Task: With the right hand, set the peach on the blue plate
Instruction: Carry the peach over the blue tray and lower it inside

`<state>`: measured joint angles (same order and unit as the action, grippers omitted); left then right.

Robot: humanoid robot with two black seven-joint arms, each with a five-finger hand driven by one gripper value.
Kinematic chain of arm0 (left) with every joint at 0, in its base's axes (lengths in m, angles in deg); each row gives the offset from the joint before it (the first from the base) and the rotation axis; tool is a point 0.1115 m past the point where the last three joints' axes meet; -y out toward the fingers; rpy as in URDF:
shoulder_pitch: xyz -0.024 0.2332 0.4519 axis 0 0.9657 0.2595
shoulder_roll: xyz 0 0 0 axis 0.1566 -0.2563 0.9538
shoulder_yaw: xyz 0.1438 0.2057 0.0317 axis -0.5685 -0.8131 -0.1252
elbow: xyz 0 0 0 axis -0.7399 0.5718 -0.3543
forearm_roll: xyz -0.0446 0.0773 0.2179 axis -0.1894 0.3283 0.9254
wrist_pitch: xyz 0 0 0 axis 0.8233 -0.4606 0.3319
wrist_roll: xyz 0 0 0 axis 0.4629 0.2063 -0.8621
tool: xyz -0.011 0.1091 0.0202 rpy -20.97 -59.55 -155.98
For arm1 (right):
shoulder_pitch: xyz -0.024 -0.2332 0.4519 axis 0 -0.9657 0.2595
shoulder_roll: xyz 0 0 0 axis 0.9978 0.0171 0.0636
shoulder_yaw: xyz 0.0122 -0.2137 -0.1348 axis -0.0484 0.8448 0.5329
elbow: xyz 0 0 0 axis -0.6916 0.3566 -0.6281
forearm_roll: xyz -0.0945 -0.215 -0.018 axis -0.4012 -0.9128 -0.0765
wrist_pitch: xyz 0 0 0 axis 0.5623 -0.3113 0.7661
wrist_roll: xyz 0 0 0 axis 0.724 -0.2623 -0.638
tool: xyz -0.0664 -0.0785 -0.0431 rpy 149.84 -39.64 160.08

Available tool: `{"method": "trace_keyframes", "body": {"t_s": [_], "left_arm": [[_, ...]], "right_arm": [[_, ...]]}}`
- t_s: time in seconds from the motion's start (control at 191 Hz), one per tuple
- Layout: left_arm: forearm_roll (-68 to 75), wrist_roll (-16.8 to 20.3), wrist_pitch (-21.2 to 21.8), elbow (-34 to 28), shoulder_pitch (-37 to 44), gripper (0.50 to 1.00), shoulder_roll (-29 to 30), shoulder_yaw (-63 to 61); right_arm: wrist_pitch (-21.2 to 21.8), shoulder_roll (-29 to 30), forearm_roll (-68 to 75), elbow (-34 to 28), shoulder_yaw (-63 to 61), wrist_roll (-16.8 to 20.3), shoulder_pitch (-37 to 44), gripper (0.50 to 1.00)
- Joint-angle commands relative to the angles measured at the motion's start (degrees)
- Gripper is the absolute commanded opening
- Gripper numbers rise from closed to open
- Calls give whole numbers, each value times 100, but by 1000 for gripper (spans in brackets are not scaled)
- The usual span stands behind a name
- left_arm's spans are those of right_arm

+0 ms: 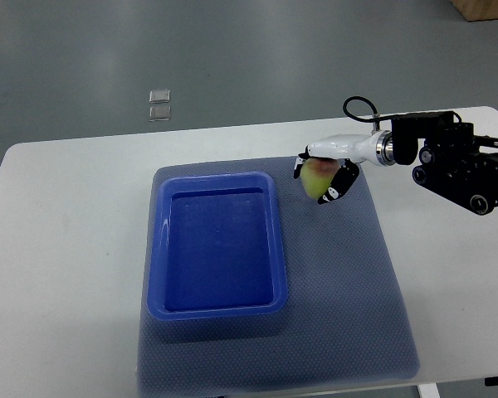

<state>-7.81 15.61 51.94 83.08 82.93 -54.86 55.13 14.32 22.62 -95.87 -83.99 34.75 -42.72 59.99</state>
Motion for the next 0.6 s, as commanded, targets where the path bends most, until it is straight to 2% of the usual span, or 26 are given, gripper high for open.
{"method": "trace_keyframes", "body": {"t_s": [0.0,0.094,0.392,0.596], "left_arm": [[-8,4,1,-8,0,1000,0,0],[0,-5,1,0,0,1000,0,0],[0,4,-8,0,0,1000,0,0],[-8,4,1,0,0,1000,0,0]], "right_arm": [[15,43,16,-18,-1,-194,268,500],[50,193,25,-26,-1,-202,408,500],[23,1397,-80,-9,641,-194,558,500],[6,1854,-63,-9,887,-185,567,500]]}}
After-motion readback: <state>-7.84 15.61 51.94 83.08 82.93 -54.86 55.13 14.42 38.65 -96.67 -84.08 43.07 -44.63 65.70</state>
